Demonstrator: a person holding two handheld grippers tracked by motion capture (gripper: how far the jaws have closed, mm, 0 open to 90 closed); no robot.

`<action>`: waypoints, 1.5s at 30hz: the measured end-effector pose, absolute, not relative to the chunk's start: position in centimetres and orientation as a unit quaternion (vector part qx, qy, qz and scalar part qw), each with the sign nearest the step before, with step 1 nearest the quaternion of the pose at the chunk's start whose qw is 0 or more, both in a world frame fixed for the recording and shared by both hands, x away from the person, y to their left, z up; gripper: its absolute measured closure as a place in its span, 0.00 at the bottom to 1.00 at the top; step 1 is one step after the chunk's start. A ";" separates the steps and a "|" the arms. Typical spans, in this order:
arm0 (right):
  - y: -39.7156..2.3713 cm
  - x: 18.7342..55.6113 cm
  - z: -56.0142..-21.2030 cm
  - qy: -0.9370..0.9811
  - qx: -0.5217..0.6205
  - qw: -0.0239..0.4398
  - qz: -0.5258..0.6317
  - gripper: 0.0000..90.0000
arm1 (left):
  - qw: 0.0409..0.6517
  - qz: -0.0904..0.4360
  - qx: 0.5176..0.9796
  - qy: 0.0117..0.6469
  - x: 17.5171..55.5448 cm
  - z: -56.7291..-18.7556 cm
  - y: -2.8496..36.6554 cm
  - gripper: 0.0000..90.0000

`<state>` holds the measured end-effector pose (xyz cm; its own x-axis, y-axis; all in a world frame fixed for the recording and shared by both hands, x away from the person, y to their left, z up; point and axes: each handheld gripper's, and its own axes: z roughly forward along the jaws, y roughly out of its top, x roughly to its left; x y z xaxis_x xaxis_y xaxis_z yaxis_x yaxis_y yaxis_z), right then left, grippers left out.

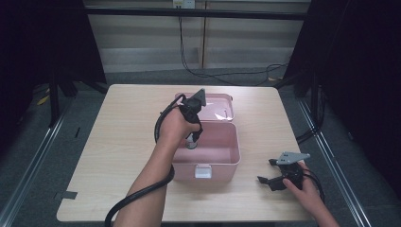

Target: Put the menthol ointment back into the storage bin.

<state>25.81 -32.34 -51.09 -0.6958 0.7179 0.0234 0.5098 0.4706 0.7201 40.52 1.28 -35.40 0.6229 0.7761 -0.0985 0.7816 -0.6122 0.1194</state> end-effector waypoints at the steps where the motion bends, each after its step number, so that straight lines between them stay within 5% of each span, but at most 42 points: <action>1: -32.3 25.8 -51.1 0.846 0.363 0.143 0.365 0.14 | 0.075 -0.018 0.896 0.437 40.6 -35.5 1.3 0.56; 45: -32.3 25.9 -51.1 0.845 0.362 0.142 0.367 0.14 | 0.085 0.005 0.877 0.472 40.8 -40.1 0.2 0.56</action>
